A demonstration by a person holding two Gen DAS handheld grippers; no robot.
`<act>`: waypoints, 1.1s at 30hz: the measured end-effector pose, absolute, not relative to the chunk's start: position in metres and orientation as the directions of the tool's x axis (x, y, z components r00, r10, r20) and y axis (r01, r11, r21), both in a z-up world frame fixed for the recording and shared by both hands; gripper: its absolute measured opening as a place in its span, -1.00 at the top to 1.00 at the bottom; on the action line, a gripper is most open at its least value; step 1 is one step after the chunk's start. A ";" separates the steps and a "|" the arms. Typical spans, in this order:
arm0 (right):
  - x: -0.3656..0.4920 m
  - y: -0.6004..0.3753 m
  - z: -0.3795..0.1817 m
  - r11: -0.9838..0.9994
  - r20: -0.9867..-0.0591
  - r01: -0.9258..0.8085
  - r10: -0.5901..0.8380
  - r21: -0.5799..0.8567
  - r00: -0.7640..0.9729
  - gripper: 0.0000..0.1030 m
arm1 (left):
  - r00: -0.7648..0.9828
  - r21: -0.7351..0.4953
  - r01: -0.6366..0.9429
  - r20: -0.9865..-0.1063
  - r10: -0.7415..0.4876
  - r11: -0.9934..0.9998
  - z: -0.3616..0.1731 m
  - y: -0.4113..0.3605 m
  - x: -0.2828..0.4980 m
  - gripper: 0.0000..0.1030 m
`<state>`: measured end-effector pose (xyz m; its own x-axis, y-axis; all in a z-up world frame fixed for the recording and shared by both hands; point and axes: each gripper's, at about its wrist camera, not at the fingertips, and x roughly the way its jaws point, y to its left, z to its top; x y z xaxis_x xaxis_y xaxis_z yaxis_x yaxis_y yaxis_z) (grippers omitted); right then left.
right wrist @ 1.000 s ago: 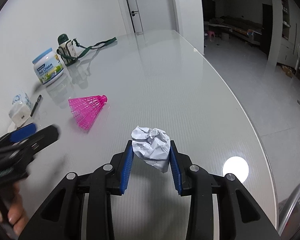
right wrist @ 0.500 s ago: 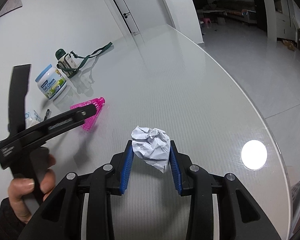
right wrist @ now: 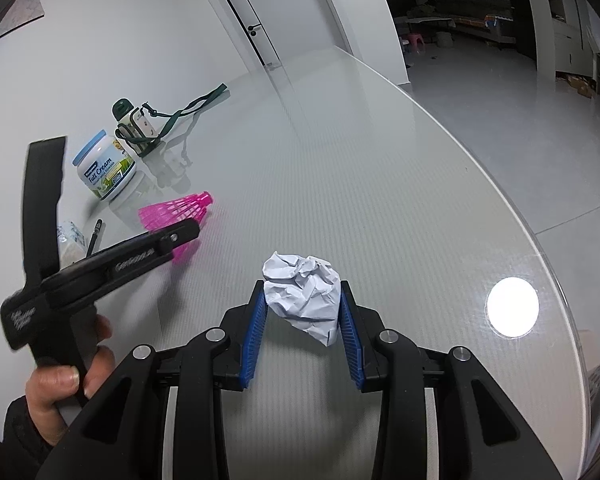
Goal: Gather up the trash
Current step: 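Grasp the pink shuttlecock with the left tool while the right tool holds the paper, then carry the shuttlecock and paper over the grey basket with both tools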
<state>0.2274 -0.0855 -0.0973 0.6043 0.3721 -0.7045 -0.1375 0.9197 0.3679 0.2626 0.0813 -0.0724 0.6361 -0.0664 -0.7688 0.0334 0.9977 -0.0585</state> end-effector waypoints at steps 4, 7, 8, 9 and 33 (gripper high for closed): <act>0.221 -0.086 -0.093 0.927 -0.699 -0.136 0.355 0.350 0.621 0.33 | 0.646 -0.060 0.032 -0.761 -0.067 0.998 -0.068 0.082 0.250 0.10; 0.212 -0.088 -0.091 0.937 -0.702 -0.126 0.329 0.326 0.632 0.33 | 0.669 -0.046 0.039 -0.741 -0.060 0.998 -0.060 0.081 0.241 0.10; 0.209 -0.091 -0.091 0.939 -0.704 -0.119 0.323 0.323 0.633 0.33 | 0.677 -0.039 0.045 -0.733 -0.059 0.998 -0.057 0.078 0.237 0.10; 0.206 -0.094 -0.091 0.940 -0.705 -0.113 0.317 0.322 0.634 0.33 | 0.682 -0.034 0.050 -0.729 -0.059 0.998 -0.055 0.076 0.233 0.10; 0.051 -0.246 -0.080 0.945 -0.713 0.195 0.054 0.262 0.699 0.33 | 0.636 -0.075 0.426 -0.684 -0.357 0.902 -0.027 -0.079 0.112 0.10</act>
<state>0.0509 -0.2462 -0.0803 0.6988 0.0537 -0.7133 0.1945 0.9453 0.2617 0.1120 -0.0786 -0.0273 0.6357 -0.3572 -0.6843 0.4256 0.9018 -0.0753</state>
